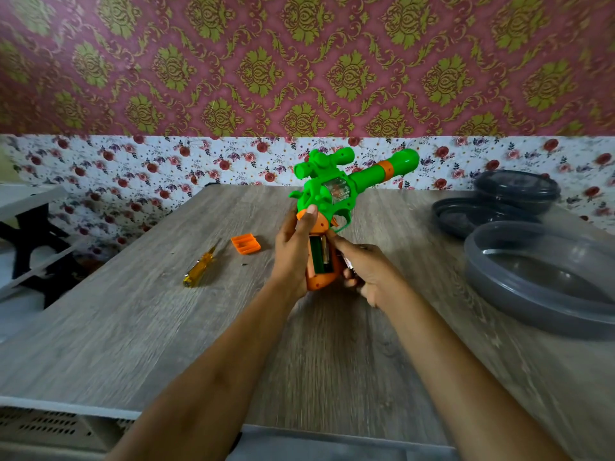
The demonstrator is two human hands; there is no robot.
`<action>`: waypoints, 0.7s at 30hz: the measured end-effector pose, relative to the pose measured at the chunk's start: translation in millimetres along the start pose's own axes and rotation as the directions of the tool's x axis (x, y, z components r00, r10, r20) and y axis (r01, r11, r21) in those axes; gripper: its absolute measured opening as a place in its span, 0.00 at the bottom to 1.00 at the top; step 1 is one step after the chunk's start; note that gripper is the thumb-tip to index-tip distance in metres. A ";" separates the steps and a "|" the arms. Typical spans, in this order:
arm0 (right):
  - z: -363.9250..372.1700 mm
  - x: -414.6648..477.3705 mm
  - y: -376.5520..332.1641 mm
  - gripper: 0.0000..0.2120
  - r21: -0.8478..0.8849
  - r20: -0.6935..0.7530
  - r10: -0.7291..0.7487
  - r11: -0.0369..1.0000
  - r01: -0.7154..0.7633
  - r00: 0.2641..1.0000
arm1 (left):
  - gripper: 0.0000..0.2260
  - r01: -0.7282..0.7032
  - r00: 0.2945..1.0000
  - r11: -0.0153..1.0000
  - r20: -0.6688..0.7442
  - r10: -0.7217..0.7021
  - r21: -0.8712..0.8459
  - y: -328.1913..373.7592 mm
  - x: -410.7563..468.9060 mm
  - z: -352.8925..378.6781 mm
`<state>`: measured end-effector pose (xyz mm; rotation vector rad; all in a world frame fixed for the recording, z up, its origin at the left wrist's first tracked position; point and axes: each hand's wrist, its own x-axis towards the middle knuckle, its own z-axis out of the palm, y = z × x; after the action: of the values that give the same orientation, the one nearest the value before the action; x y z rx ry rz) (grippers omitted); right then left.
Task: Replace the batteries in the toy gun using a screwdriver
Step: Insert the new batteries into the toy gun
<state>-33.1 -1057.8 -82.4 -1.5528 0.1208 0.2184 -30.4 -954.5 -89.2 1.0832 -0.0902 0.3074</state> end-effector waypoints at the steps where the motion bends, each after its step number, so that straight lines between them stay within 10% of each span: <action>1: -1.1 0.3 -0.2 0.16 0.011 0.016 0.011 1.000 -0.011 1.000 | 0.15 -0.010 1.000 1.000 0.002 0.010 0.012 0.0 -0.2 0.0; 21: -2.8 4.4 5.7 0.15 0.009 0.053 -0.013 1.000 0.013 0.999 | 0.13 0.016 0.997 0.996 -0.082 -0.009 0.092 -3.1 -3.9 -1.0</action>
<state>-29.9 -1060.3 -89.0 -1.5374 0.0703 0.2483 -33.2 -955.7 -93.2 1.1608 0.0036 0.3470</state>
